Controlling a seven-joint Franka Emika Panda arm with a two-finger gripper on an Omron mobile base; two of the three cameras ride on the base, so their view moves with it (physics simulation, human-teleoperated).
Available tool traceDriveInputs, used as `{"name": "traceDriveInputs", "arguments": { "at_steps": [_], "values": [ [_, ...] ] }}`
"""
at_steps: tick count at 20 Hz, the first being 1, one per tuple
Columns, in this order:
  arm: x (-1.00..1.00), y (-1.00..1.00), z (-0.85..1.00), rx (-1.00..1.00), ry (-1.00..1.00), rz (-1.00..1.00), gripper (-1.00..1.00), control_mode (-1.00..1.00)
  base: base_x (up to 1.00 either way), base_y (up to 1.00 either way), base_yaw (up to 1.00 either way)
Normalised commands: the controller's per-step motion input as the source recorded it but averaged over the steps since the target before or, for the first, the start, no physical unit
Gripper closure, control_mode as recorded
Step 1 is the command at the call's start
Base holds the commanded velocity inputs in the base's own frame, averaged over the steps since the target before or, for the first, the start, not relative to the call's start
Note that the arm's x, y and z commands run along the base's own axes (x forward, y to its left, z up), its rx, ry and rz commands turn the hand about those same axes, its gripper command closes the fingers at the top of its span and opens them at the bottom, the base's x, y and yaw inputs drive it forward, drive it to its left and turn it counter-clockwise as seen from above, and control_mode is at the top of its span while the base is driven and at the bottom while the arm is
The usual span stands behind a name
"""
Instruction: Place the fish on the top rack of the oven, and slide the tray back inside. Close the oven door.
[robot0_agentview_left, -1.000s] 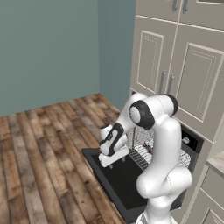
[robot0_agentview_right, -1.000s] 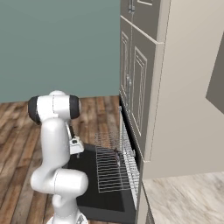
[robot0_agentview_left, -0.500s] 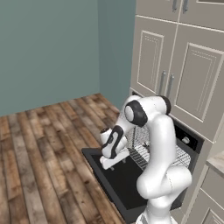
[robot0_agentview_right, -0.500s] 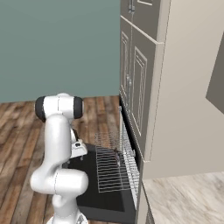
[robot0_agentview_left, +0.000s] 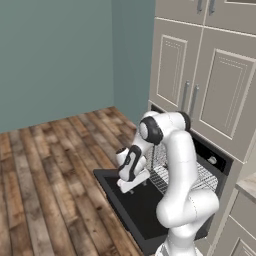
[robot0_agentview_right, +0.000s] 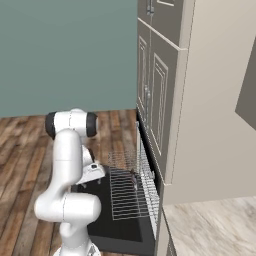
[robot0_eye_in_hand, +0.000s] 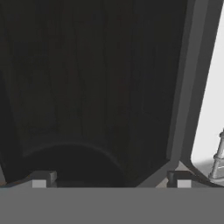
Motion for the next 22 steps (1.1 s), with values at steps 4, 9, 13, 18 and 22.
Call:
{"name": "traceDriveInputs", "arguments": {
  "at_steps": [4,9,13,18,22],
  "values": [
    [0.31,-0.26,-0.24,-0.07,0.0,-0.05,-1.0,-1.0,0.0,0.0,0.0],
    [0.33,-0.3,-0.26,-0.07,0.0,-0.05,-1.0,-1.0,0.0,0.0,0.0],
    [0.33,-0.32,-0.28,-0.08,0.0,-0.05,-1.0,-1.0,0.0,0.0,0.0],
    [0.31,-0.37,-0.29,-0.09,0.0,-0.07,-1.0,-1.0,0.0,0.0,0.0],
    [0.31,-0.37,-0.29,-0.09,0.0,-0.07,-1.0,-1.0,0.0,0.0,0.0]
  ]
}}
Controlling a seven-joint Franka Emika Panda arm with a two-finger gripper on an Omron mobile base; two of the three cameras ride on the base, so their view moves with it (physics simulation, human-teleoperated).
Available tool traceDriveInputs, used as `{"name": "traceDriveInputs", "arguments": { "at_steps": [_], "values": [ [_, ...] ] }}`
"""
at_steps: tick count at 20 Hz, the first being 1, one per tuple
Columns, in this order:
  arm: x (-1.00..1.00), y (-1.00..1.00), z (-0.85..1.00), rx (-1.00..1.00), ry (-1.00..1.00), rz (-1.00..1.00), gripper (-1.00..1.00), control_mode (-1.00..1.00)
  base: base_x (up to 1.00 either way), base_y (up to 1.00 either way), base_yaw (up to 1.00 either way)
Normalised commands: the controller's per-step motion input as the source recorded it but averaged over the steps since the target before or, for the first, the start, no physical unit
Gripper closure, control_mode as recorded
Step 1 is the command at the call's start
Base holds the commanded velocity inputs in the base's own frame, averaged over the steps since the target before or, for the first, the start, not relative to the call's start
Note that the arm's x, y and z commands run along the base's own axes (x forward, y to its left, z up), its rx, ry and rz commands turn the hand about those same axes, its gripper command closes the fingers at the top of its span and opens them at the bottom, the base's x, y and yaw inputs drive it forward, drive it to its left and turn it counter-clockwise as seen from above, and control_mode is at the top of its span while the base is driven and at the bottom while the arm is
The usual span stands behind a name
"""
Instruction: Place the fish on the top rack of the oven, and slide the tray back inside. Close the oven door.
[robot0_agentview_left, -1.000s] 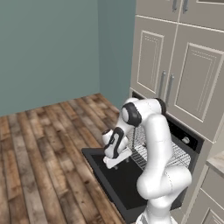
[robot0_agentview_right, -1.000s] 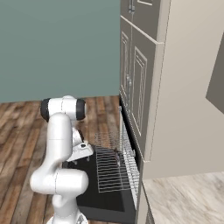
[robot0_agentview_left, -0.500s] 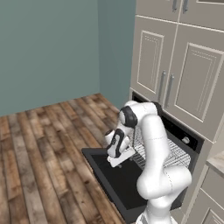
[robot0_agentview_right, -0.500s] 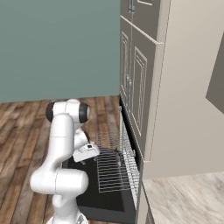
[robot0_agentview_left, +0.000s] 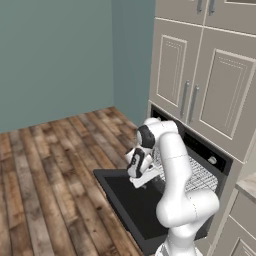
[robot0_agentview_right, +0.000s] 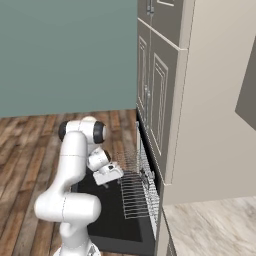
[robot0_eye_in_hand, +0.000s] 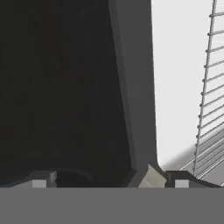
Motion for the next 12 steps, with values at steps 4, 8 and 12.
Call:
{"name": "traceDriveInputs", "arguments": {
  "at_steps": [4,8,12],
  "values": [
    [0.28,-0.46,-0.22,-0.1,-0.02,-0.08,-1.0,-1.0,0.0,0.0,0.0],
    [0.24,-0.61,-0.05,-0.13,-0.08,-0.11,-1.0,-1.0,0.0,0.0,0.0],
    [0.22,-0.7,0.0,-0.15,-0.1,-0.14,-1.0,-1.0,0.0,0.0,0.0]
  ]
}}
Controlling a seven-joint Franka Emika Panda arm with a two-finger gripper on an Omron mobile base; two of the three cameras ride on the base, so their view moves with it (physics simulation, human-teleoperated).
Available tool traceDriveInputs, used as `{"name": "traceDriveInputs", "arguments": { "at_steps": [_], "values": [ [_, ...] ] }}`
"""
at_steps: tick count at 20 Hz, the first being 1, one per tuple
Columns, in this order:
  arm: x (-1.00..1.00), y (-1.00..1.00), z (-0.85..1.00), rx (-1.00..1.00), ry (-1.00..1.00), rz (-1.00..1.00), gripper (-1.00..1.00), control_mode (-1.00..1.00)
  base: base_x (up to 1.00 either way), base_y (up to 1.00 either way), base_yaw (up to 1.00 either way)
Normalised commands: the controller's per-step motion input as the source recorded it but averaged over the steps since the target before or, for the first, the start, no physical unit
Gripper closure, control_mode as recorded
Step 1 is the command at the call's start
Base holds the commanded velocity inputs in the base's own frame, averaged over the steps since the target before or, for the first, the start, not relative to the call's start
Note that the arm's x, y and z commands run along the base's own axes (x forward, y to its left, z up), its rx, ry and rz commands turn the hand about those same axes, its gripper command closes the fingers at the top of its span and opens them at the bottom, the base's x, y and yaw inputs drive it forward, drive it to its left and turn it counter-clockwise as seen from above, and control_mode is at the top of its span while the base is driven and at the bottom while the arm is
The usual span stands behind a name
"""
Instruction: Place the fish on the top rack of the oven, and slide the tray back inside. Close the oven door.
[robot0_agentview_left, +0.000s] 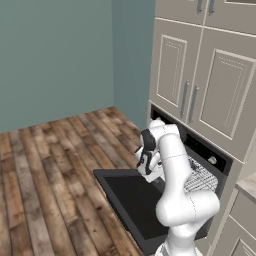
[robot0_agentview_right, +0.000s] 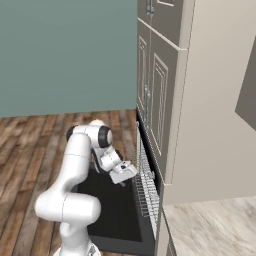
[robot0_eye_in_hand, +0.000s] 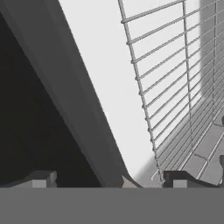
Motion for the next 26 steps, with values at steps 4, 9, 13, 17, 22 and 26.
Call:
{"name": "traceDriveInputs", "arguments": {
  "at_steps": [4,9,13,17,22,26],
  "values": [
    [0.21,-0.69,0.0,-0.16,-0.1,-0.14,-1.0,-1.0,0.0,0.0,0.0],
    [0.17,-0.57,0.0,-0.15,-0.1,-0.11,-1.0,-1.0,0.0,0.0,0.0],
    [0.16,-0.48,0.01,-0.14,-0.1,-0.08,-1.0,-1.0,0.0,0.0,0.0],
    [-0.18,-0.11,0.25,-0.06,-0.12,-0.01,-1.0,-1.0,0.0,0.0,0.0],
    [-0.93,0.52,0.45,0.0,-0.06,0.15,-1.0,-1.0,0.0,0.0,0.0],
    [-1.0,0.99,0.51,-0.02,0.0,0.31,-1.0,-1.0,0.0,0.0,0.0]
  ]
}}
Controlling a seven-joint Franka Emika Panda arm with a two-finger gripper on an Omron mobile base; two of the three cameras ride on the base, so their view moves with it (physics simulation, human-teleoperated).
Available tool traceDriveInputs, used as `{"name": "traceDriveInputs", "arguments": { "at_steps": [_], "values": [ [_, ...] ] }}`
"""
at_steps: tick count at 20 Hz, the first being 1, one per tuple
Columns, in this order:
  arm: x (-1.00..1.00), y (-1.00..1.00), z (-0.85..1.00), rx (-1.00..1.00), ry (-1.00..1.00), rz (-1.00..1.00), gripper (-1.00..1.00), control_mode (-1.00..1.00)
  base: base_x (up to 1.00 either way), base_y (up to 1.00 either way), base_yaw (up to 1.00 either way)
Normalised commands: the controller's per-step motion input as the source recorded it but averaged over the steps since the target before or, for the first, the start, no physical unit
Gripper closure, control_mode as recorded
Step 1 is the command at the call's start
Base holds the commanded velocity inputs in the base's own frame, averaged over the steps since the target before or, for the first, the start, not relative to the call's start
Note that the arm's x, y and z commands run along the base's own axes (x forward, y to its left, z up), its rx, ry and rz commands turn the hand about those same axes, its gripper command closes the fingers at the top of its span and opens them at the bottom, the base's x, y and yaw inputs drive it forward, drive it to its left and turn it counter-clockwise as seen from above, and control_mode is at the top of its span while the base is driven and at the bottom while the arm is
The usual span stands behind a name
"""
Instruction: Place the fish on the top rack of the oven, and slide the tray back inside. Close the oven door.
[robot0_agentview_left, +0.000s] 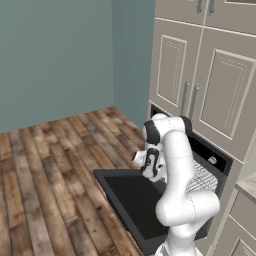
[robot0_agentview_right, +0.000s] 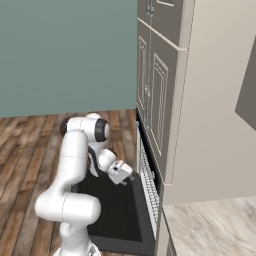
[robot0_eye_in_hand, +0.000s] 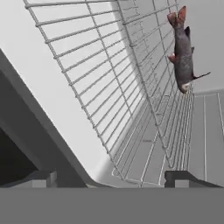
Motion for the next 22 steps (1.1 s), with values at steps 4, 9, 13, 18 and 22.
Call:
{"name": "traceDriveInputs", "arguments": {
  "at_steps": [4,9,13,18,22],
  "values": [
    [-1.0,1.0,0.54,-0.08,0.0,0.37,-1.0,-1.0,0.0,0.0,0.0],
    [-0.95,1.0,0.75,-0.09,-0.03,0.32,-1.0,-1.0,0.0,0.0,0.0],
    [-0.62,1.0,1.0,-0.07,0.0,0.23,-1.0,-1.0,0.0,0.0,0.0],
    [-0.37,1.0,1.0,-0.08,0.0,0.15,-1.0,-1.0,0.0,0.0,0.0],
    [-0.17,1.0,0.97,-0.12,0.02,0.06,-1.0,-1.0,0.0,0.0,0.0]
  ]
}}
